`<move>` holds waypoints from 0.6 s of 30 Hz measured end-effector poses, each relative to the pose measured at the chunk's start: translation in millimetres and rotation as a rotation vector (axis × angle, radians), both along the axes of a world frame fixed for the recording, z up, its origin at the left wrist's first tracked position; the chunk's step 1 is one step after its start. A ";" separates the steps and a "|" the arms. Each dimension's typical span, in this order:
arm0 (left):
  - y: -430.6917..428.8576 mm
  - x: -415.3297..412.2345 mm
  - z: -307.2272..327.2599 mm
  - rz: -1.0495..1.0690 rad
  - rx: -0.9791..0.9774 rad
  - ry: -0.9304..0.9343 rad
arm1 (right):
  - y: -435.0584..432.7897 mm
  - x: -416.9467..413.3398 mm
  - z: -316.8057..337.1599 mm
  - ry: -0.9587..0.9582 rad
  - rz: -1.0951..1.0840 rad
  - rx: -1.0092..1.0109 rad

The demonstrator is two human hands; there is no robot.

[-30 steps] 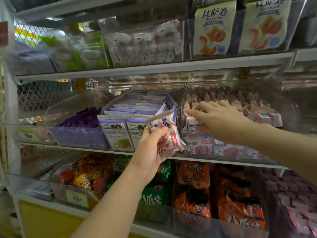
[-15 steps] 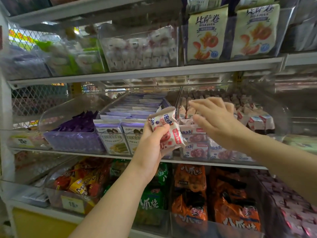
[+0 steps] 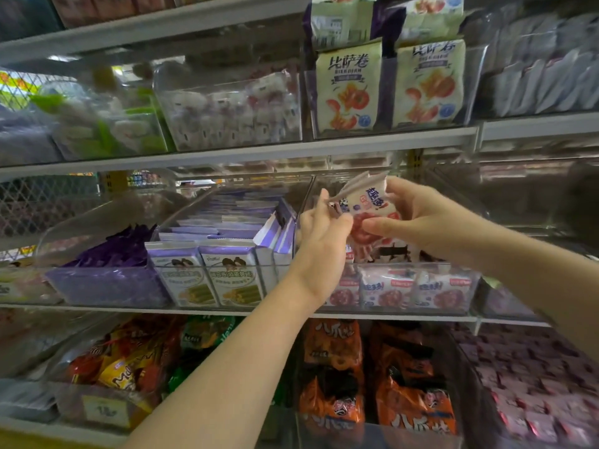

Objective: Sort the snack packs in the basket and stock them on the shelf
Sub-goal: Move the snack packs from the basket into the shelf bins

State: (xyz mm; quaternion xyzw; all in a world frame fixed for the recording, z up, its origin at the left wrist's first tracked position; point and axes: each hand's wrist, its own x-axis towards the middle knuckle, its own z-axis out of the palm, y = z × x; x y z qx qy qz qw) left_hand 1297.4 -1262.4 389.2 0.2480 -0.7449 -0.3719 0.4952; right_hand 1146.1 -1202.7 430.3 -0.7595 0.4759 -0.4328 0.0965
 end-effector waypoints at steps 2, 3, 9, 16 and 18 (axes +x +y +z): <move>-8.1 4.1 -6.5 0.220 -0.249 -0.191 | 4.2 -15.9 11.6 0.146 -0.089 -0.042; -11.3 6.7 -11.2 0.326 -0.382 -0.283 | 5.3 -22.8 16.4 0.249 -0.149 -0.046; -32.2 8.6 -52.2 0.580 -0.730 -0.746 | -8.8 -30.6 11.3 0.857 -0.443 0.061; -45.5 11.1 -64.6 0.673 -0.868 -0.808 | -27.0 -37.5 16.8 1.137 -0.506 0.195; -46.6 11.3 -67.9 0.682 -0.880 -0.783 | -29.9 -35.5 3.7 1.101 -0.508 0.137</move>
